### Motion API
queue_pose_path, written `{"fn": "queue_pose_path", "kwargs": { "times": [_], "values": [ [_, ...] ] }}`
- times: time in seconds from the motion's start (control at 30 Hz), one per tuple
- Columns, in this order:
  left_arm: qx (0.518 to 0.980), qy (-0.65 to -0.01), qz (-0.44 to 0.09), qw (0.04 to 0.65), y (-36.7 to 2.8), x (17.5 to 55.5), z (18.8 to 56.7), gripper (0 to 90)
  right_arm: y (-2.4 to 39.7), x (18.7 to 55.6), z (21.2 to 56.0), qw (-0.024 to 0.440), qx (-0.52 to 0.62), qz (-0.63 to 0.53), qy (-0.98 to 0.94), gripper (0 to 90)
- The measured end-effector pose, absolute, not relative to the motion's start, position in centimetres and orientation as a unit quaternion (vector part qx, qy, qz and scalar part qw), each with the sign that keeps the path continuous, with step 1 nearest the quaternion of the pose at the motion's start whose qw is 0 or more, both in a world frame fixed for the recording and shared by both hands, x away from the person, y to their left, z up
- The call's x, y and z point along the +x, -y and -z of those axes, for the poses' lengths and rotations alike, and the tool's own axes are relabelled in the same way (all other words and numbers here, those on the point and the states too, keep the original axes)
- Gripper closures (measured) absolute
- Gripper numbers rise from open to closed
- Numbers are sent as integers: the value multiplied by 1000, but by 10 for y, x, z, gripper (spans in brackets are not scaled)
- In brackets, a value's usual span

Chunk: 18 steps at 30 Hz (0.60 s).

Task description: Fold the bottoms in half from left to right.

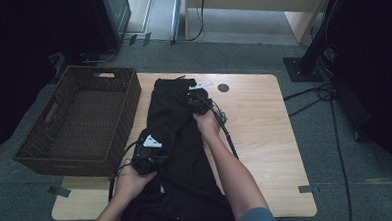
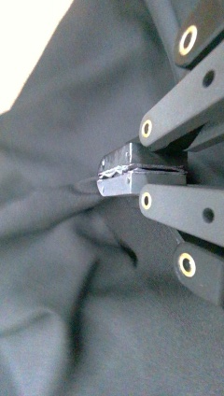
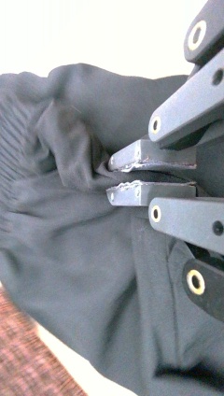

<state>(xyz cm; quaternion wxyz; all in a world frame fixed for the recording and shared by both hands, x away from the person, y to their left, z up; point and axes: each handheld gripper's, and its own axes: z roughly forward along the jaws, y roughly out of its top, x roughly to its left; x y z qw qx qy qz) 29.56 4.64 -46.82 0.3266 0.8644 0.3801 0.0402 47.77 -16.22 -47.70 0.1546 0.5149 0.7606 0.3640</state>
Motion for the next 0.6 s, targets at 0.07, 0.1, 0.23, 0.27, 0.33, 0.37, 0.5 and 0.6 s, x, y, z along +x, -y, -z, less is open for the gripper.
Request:
{"fn": "queue_pose_path", "kwargs": {
  "times": [0.07,0.1,0.23,0.27,0.33,0.37,0.5,0.6],
  "values": [
    [863,-367,-42,345,-35,290,455,896,170,479,461,166,506,-377,-758,841],
    [862,-359,-45,356,-29,287,448,896,173,480,453,171,502,-388,-754,841],
    [853,-334,-42,398,-3,280,427,895,187,484,427,202,485,-416,-742,839],
    [854,-330,-44,399,2,280,427,887,191,486,424,211,488,-410,-741,813],
    [853,-340,-32,395,12,286,434,824,198,492,429,235,503,-385,-737,723],
    [850,-349,-5,395,15,291,439,802,200,493,432,229,510,-377,-739,715],
    [852,-348,7,392,15,292,443,704,208,485,442,231,513,-367,-741,674],
    [850,-353,-4,390,7,298,441,706,209,477,442,215,513,-367,-746,743]
  ]
}}
